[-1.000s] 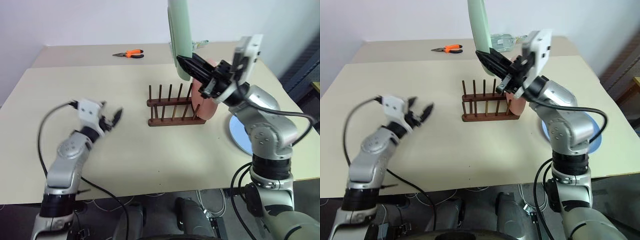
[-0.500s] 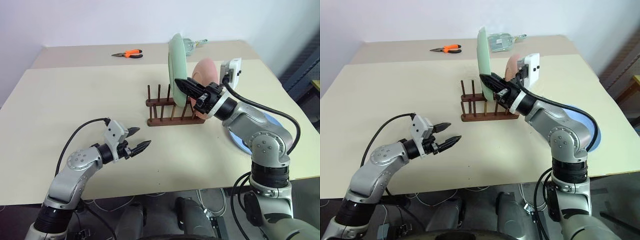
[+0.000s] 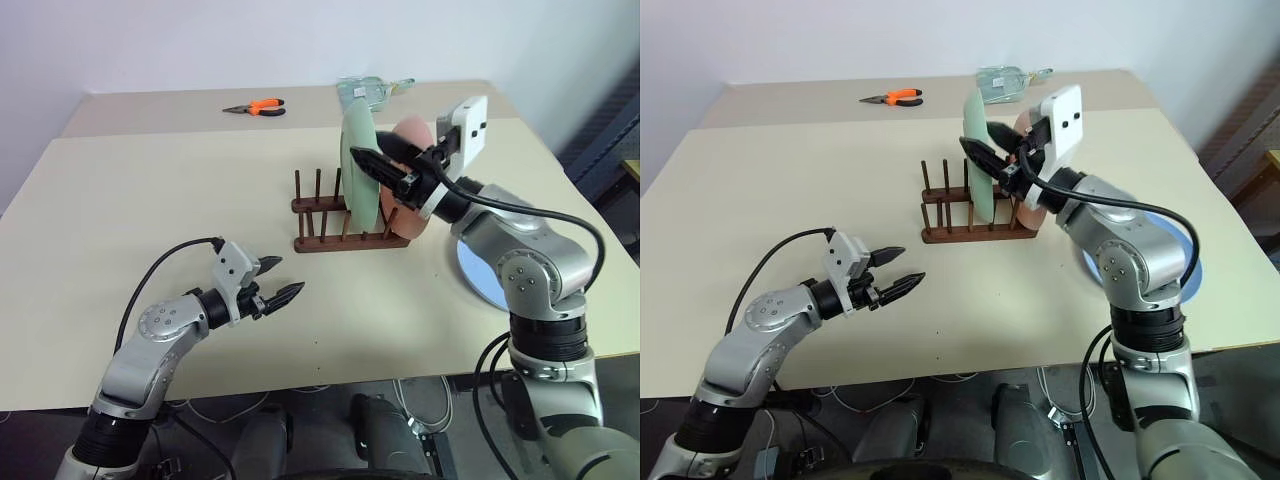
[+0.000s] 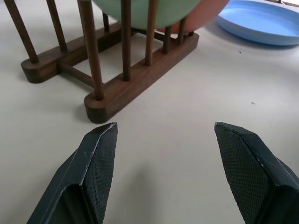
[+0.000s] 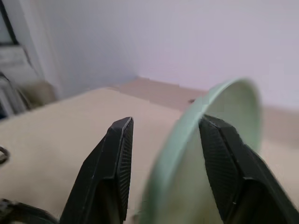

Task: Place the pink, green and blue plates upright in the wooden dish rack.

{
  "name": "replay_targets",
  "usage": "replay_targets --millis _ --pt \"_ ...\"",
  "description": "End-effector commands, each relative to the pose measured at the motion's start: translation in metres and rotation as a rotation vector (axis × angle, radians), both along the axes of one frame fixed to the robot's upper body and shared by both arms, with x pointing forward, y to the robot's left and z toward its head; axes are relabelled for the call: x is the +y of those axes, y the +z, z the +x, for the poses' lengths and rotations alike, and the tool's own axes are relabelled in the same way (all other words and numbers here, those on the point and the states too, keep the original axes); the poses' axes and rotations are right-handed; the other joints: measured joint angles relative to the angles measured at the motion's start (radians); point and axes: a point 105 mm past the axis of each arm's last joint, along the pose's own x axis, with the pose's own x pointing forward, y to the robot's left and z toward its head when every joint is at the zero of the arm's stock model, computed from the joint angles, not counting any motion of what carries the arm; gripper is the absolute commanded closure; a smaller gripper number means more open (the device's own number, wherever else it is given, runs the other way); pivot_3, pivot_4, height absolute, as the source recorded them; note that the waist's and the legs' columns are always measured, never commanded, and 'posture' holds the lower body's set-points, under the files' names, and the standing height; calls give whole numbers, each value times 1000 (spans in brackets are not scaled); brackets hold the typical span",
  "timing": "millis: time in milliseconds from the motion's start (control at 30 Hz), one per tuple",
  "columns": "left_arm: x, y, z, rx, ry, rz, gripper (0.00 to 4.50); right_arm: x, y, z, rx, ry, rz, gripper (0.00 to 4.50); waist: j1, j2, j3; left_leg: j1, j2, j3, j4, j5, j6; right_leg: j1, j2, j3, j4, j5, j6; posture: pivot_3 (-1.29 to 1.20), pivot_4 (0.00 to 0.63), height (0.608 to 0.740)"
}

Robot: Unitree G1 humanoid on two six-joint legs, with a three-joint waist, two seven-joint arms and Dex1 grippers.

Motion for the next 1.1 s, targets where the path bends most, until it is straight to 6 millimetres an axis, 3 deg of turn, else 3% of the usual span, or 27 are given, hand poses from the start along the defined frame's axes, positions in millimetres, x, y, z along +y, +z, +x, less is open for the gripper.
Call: replay_targets --millis 33,133,233,333,433,533,633,833,933,1100 --pt "-10 9 -1 -38 -42 -6 1095 -12 27 -18 -192 7 -123 2238 2 0 0 0 0 0 0 0 0 0 0 0 0 0 0 0 150 740" --pt "-13 7 1 -32 -59 -9 1095 -38 40 -23 -182 -36 -134 2238 4 -1 0 0 0 0 1 0 0 1 0 0 -1 0 0 0 150 740" --pt "-18 6 1 -25 -92 -10 1095 -55 35 -26 -162 -84 -209 2238 4 -1 0 0 0 0 1 0 0 1 0 0 -1 0 0 0 150 740" --pt "-26 3 4 -30 -139 15 1095 -89 9 -45 11 -91 -292 1420 17 -2 0 -1 0 -1 1 -1 1 2 0 -1 -2 0 0 0 150 740" --pt "-31 5 4 -26 -180 -2 1095 -115 -16 -61 116 -167 -442 29 26 -1 1 -1 -1 1 1 -1 2 2 -2 0 -2 0 -1 0 150 740" --pt "-37 5 5 -26 -226 6 1095 -133 -58 -72 278 -220 -600 29 25 -1 1 0 0 1 2 -1 2 2 -1 0 -2 -2 2 0 150 740" --pt "-42 5 8 -33 -241 9 1095 -137 -101 -74 370 -256 -690 29 23 -2 0 1 0 2 2 -1 2 2 -1 0 -2 -2 3 0 150 740" --pt "-45 6 8 -43 -246 9 1095 -153 -151 -57 478 -436 -691 29 22 -2 0 0 0 2 2 -1 2 1 -1 0 -3 -2 2 0 150 740" --pt "-43 3 6 -43 -240 20 1095 -165 -172 -54 534 -500 -733 905 28 -2 1 -1 0 2 2 -1 2 1 -2 0 -3 -2 2 0 150 740" --pt "-40 2 3 -41 -227 28 1095 -175 -168 -44 531 -566 -712 3348 28 -2 1 0 -1 2 3 -1 2 3 -2 0 -2 -2 3 0 150 740"
